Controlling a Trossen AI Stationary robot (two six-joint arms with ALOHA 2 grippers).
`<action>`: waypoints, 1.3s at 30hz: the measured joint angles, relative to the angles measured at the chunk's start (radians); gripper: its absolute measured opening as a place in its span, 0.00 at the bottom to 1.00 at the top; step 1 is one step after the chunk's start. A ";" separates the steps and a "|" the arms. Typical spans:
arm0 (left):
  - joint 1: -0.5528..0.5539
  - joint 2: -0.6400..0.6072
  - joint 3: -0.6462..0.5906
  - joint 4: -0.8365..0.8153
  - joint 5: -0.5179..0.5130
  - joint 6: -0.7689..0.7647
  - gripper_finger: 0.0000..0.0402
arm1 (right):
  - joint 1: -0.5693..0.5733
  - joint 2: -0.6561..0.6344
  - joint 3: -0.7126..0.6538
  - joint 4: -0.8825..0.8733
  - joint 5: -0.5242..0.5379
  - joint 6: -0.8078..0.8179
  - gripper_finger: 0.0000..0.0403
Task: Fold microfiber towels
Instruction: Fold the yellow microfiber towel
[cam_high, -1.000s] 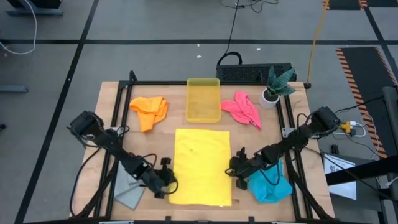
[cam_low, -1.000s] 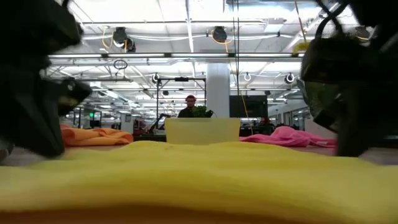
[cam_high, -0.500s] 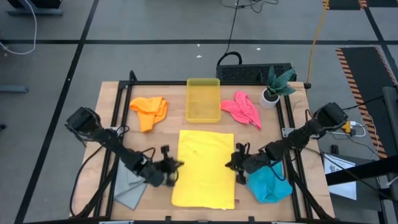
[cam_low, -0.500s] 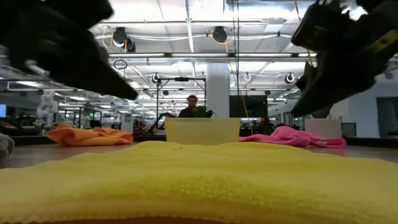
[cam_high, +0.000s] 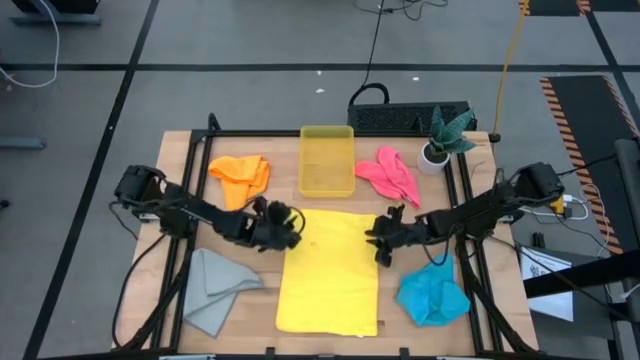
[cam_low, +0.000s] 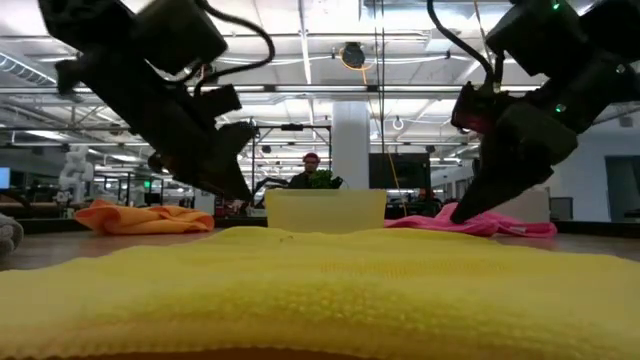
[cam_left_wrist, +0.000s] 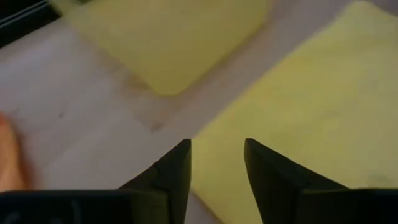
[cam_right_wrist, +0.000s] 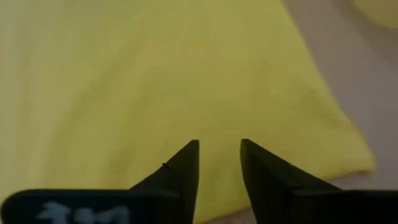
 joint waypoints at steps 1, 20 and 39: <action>0.019 0.000 0.000 -0.008 0.003 -0.013 0.41 | -0.013 -0.023 -0.012 0.004 0.003 0.005 0.33; 0.147 0.000 -0.102 0.122 0.158 -0.072 0.33 | -0.274 -0.079 -0.291 0.328 -0.045 0.214 0.35; 0.113 0.000 -0.146 0.201 0.203 -0.051 0.32 | -0.259 0.061 -0.202 0.329 -0.164 0.111 0.20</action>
